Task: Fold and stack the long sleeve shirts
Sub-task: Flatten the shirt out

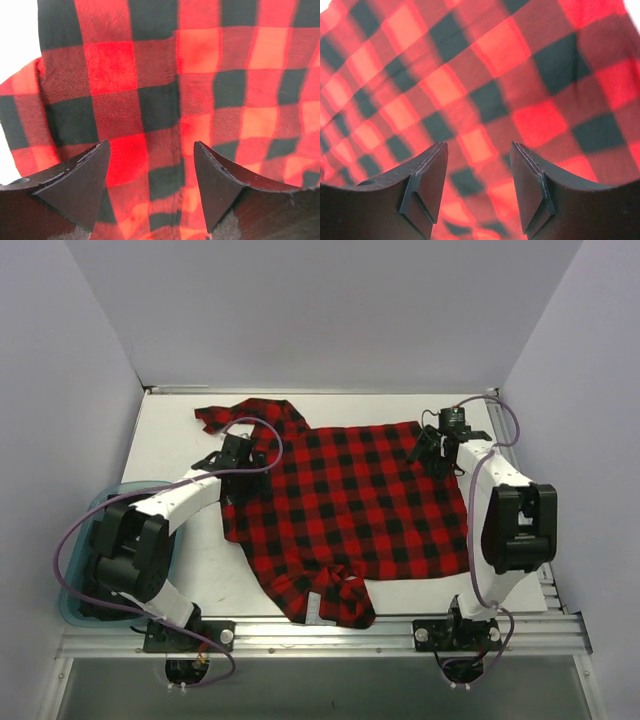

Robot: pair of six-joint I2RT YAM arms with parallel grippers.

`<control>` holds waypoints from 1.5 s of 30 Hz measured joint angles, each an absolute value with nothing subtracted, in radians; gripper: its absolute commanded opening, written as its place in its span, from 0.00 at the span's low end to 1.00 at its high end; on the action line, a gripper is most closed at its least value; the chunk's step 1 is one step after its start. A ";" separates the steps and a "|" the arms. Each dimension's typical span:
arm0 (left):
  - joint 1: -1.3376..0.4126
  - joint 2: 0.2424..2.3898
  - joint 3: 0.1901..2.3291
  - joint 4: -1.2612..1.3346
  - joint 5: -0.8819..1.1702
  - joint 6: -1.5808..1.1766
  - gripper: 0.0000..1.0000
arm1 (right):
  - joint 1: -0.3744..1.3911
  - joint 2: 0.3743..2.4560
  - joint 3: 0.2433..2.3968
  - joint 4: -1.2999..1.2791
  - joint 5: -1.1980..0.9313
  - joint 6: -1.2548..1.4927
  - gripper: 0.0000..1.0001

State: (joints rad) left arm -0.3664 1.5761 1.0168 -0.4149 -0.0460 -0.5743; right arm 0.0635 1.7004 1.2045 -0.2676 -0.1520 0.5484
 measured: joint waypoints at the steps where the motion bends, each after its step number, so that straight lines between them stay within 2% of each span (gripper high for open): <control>1: -0.366 1.594 1.012 -0.410 -0.049 -0.585 0.76 | 0.047 1.738 1.209 -0.252 -0.162 0.550 0.53; 5: -0.366 1.634 0.972 -0.397 -0.057 -0.627 0.75 | -0.029 1.841 1.194 -0.221 -0.194 0.555 0.53; 11: -0.353 1.645 0.937 -0.387 -0.079 -0.665 0.76 | -0.163 1.837 1.110 -0.157 -0.244 0.583 0.54; 20: -0.294 1.584 0.903 -0.437 -0.134 -0.670 0.76 | -0.270 1.716 0.978 -0.181 -0.162 0.628 0.56; 27: -0.394 1.472 0.775 -0.453 -0.134 -0.683 0.75 | -0.215 1.573 0.950 -0.282 -0.071 0.593 0.57; 32: -0.405 1.362 0.739 -0.521 -0.139 -0.697 0.78 | -0.089 1.528 1.049 -0.312 -0.066 0.516 0.57; 36: -0.405 1.353 0.870 -0.564 -0.163 -0.687 0.79 | -0.016 1.562 1.181 -0.301 -0.126 0.465 0.57; 40: -0.405 1.436 1.050 -0.523 -0.186 -0.672 0.78 | 0.016 1.680 1.320 -0.249 -0.186 0.451 0.57; 45: -0.399 1.656 1.203 -0.421 -0.193 -0.669 0.73 | 0.028 1.910 1.472 -0.205 -0.248 0.480 0.57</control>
